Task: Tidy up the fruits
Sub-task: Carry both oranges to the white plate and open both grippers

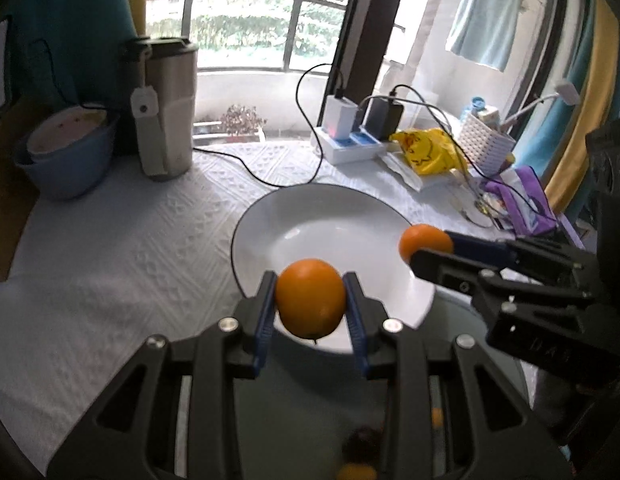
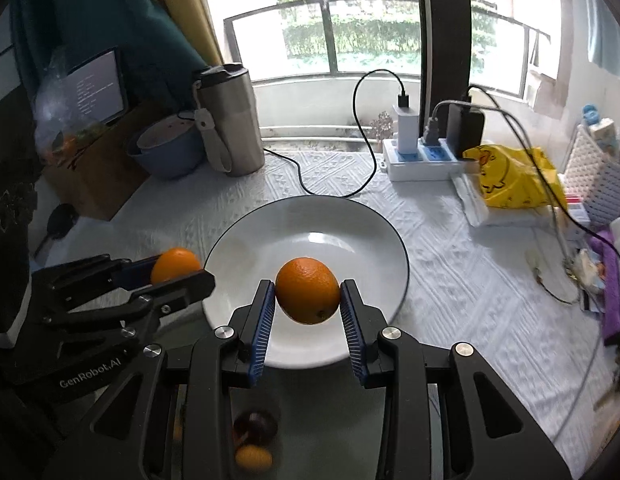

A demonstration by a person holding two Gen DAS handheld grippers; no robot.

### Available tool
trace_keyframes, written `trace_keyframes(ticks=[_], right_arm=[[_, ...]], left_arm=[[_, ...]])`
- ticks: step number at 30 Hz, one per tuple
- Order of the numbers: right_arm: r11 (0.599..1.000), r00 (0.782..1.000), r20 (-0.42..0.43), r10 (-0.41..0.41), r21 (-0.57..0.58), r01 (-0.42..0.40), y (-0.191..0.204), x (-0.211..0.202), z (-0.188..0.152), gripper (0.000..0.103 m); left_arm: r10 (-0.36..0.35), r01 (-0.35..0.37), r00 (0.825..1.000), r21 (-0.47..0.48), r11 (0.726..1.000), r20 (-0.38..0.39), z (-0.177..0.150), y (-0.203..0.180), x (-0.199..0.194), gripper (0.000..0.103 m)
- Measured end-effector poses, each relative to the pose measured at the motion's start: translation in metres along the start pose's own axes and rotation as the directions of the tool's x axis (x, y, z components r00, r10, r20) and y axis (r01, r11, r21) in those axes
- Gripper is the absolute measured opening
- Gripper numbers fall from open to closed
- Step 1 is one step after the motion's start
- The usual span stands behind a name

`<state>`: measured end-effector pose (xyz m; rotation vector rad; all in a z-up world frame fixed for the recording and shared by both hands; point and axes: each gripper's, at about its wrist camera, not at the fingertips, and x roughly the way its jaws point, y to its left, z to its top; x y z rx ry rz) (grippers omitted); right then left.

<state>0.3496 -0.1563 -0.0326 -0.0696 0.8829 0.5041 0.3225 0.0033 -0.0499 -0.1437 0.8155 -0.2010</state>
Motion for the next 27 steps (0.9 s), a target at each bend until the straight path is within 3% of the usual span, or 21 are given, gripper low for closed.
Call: trace_keyframes(ticks=[10,15,27], right_arm=[[0.999,0.998,-0.061,0.012,0.043,-0.009,-0.018,0.063,0.033,0.036],[0.998,0.995,-0.097,0.037,0.055,-0.032,-0.019,0.09,0.041,0.036],[0.997,0.993,-0.112,0.023,0.069,-0.015,-0.024,0.106,0.046,0.037]], left_arm=[[0.017,-0.019,0.997,-0.033,0.999,-0.075,0.021,0.02,0.051,0.034],[0.043,-0.045,0.996,-0.021,0.999,-0.073,0.023,0.025,0.061,0.034],[0.058,-0.059,0.994,-0.013,0.998,-0.088,0.028,0.025,0.071,0.035]])
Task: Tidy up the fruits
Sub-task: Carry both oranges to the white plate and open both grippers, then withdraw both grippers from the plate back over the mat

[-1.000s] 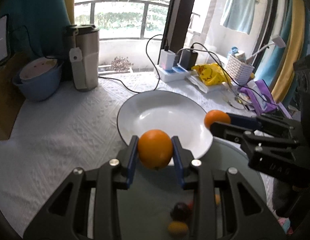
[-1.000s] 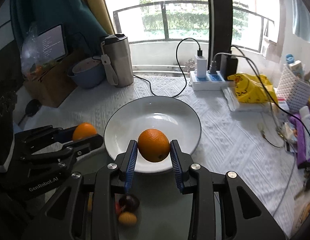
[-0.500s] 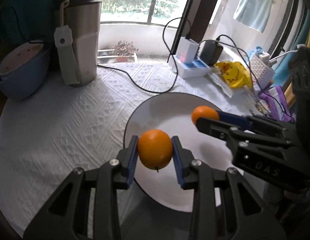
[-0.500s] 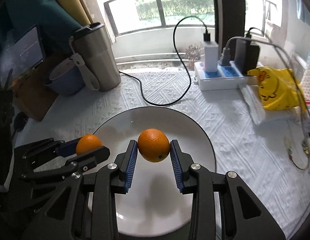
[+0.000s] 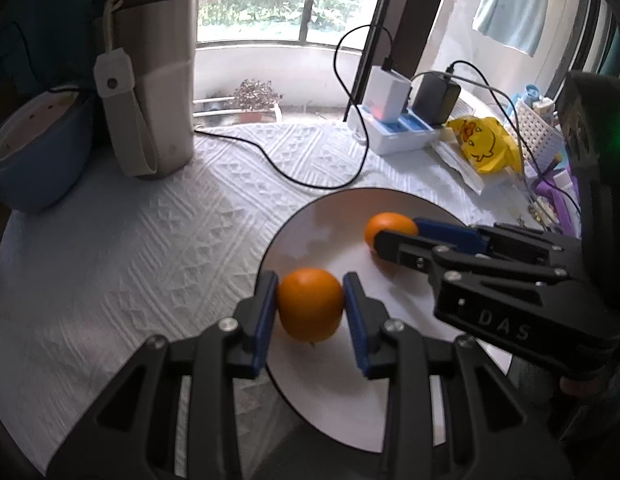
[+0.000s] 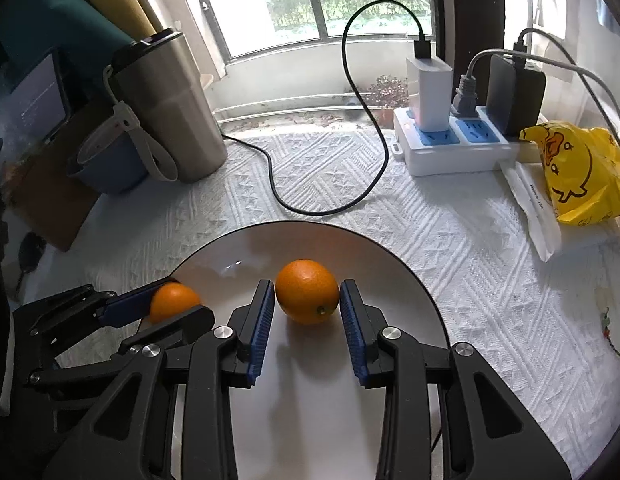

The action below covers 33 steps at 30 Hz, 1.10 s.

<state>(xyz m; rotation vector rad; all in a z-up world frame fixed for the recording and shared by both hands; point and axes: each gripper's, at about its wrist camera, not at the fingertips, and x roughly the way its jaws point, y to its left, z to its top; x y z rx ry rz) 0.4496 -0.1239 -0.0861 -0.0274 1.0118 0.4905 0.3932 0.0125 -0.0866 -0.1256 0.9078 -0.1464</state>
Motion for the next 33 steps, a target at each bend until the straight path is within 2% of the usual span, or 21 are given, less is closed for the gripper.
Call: trace_keyframes(ticks=[3,5,7,16,17,19,21,33], right_arm=[[1.0,1.0,0.012,-0.005,0.0,0.005,-0.001,-0.005,-0.001,0.045],[1.0,0.999,0.029,-0.014,0.005,0.014,-0.002,-0.011,-0.003,0.046],[1.0,0.999,0.041,-0.02,0.009,0.02,-0.001,-0.019,-0.007,0.046],[0.998,0.993,0.103,-0.054,-0.016,0.056,0.007,-0.066,-0.029,0.051],[0.998,0.993,0.109,-0.054,-0.018,0.056,0.008,-0.072,-0.032,0.051],[0.998,0.99,0.124,-0.06,-0.024,0.064,0.011,-0.084,-0.04,0.051],[0.997,0.989,0.136,-0.063,-0.027,0.067,0.014,-0.095,-0.047,0.052],[0.998,0.978,0.205,-0.048,-0.028,0.055,0.017,-0.16,-0.095,0.054]], left_arm=[[-0.007,0.007,1.0,-0.01,1.0,0.017,0.0,0.0,-0.006,0.036],[-0.009,0.009,1.0,-0.013,1.0,0.028,-0.001,-0.001,-0.012,0.038],[-0.01,0.011,0.999,-0.019,1.0,0.051,-0.003,-0.002,-0.022,0.045],[0.0,0.002,0.991,-0.02,1.0,0.134,-0.02,-0.009,-0.07,0.048],[0.001,0.003,0.99,-0.022,1.0,0.143,-0.022,-0.009,-0.075,0.05],[0.001,0.003,0.986,-0.023,1.0,0.167,-0.028,-0.011,-0.088,0.064],[0.002,0.003,0.983,-0.026,1.0,0.182,-0.034,-0.013,-0.098,0.068],[0.006,0.002,0.968,-0.032,0.999,0.25,-0.082,-0.037,-0.152,0.068]])
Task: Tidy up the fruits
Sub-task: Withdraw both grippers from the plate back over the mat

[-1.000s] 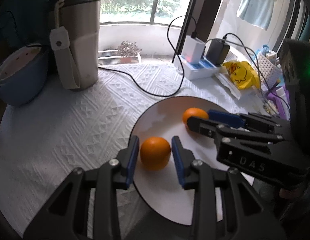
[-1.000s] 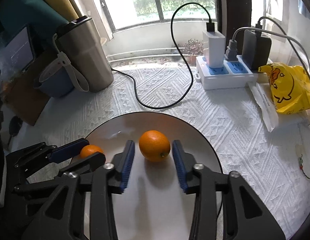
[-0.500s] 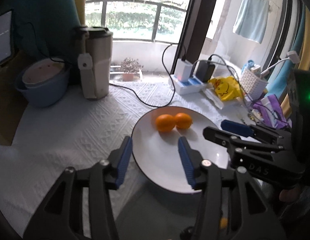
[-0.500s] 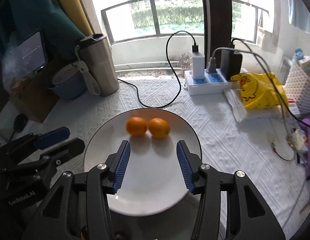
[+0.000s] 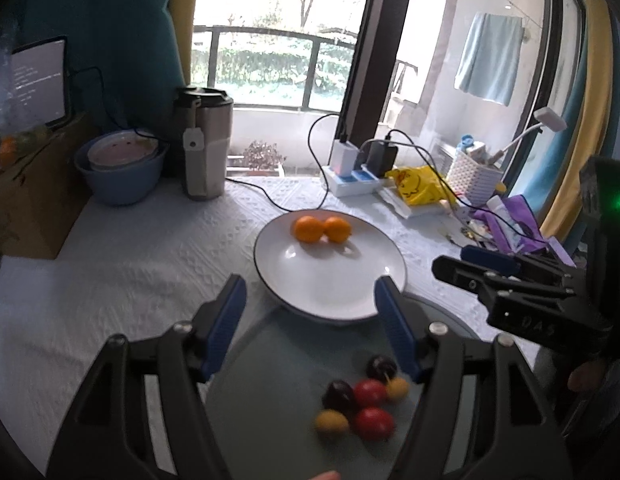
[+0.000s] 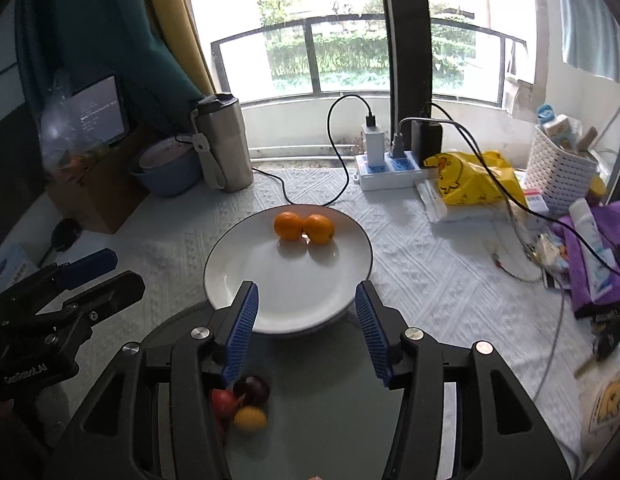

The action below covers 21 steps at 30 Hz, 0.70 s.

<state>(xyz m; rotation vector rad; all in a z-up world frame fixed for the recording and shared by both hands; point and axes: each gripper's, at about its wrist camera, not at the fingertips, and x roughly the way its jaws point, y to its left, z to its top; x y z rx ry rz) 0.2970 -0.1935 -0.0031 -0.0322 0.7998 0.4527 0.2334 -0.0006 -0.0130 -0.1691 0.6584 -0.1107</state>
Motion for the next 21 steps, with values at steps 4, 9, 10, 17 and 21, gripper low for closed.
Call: trace_keyframes(ticks=[4,9,10,17,21], right_arm=[[1.0,1.0,0.011,0.025,0.013,-0.025,-0.002,-0.02,-0.021,0.054],[1.0,1.0,0.0,0.029,-0.006,-0.029,-0.002,-0.042,-0.048,0.054],[1.0,1.0,-0.001,0.031,-0.004,-0.031,-0.002,-0.046,-0.054,0.054],[0.999,0.999,-0.013,0.044,-0.017,-0.045,0.004,-0.068,-0.089,0.054],[0.998,0.998,-0.03,0.053,-0.031,-0.054,0.012,-0.075,-0.112,0.054]], left_arm=[[0.0,0.001,1.0,-0.015,1.0,0.018,-0.018,-0.009,-0.018,0.068],[-0.016,0.017,1.0,-0.03,0.999,0.021,-0.04,-0.018,-0.036,0.068],[-0.018,0.018,1.0,-0.03,0.999,0.021,-0.044,-0.02,-0.039,0.068],[-0.051,0.051,0.999,0.0,0.999,-0.007,-0.074,-0.037,-0.053,0.068],[-0.052,0.052,0.998,0.005,0.999,-0.031,-0.091,-0.042,-0.058,0.068]])
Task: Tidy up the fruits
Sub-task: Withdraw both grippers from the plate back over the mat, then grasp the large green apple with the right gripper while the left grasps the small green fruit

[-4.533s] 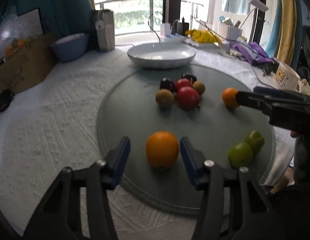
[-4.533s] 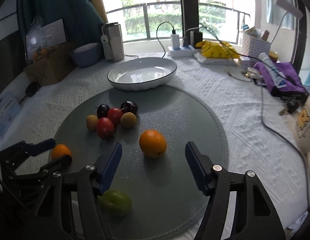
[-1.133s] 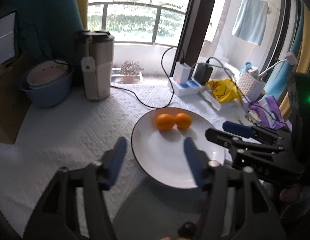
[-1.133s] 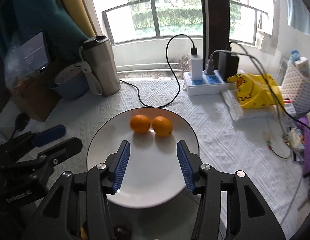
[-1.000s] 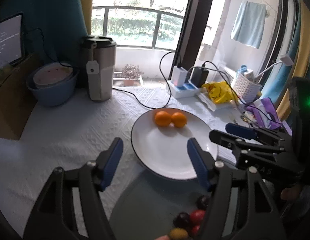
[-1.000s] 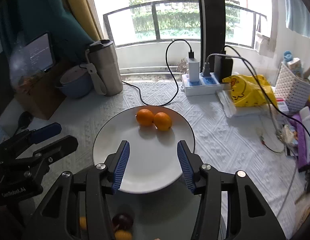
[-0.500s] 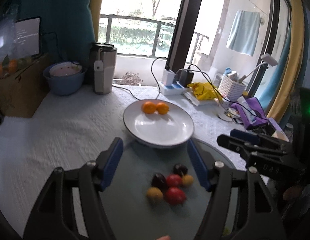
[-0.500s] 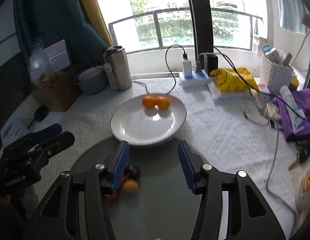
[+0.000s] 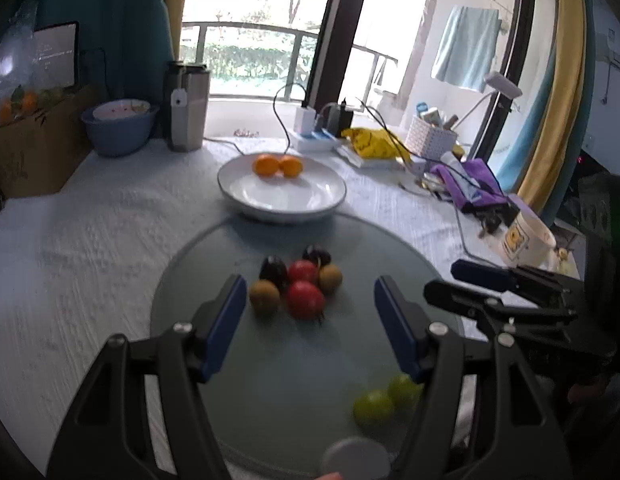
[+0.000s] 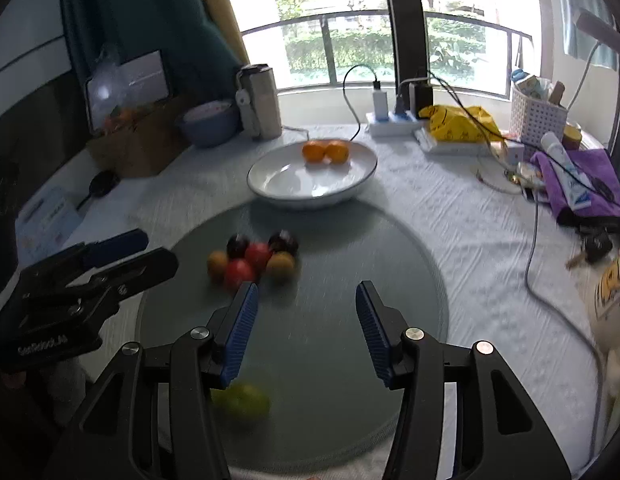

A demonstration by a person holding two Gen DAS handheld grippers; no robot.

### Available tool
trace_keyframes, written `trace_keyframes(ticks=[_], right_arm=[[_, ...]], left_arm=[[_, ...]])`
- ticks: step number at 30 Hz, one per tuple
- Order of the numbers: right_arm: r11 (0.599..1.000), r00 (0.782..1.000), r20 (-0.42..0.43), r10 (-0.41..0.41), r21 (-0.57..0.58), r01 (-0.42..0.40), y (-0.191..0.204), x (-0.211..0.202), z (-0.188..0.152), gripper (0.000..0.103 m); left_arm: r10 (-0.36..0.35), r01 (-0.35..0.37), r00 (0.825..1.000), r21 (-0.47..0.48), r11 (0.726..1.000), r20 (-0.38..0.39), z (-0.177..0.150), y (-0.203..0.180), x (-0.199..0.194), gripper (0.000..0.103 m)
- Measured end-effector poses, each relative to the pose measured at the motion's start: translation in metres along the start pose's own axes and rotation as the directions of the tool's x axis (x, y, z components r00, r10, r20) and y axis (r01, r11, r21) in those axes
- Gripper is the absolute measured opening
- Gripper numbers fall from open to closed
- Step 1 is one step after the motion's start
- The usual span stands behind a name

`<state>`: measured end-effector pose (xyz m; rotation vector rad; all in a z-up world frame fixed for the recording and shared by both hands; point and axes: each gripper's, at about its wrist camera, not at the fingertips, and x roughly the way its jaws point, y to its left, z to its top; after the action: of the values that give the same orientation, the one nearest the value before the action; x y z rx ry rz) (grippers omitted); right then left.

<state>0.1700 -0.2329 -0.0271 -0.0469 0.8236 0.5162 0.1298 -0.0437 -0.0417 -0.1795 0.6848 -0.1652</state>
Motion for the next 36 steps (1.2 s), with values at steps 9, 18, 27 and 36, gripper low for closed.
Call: trace_keyframes(ticks=[9,18,27,36], right_arm=[[0.999,0.998,-0.054,0.042,0.011,-0.042,0.008,-0.006,-0.046,0.054],[0.996,0.991,-0.095,0.089,0.028,-0.087,0.015,-0.001,-0.068,0.054],[0.996,0.992,-0.09,0.086,-0.008,-0.088,0.019,0.013,-0.069,0.054],[0.993,0.991,-0.072,0.117,-0.018,-0.118,0.01,0.013,-0.069,0.035]], left_arm=[[0.004,-0.003,0.998,0.019,1.0,-0.057,-0.034,-0.003,-0.008,0.068],[-0.003,0.006,0.996,0.027,1.0,-0.089,-0.051,-0.002,-0.012,0.068],[-0.013,0.018,0.992,0.035,0.999,-0.125,-0.06,-0.003,-0.009,0.068],[-0.039,0.055,0.985,0.09,0.994,-0.167,-0.063,-0.024,0.003,0.068]])
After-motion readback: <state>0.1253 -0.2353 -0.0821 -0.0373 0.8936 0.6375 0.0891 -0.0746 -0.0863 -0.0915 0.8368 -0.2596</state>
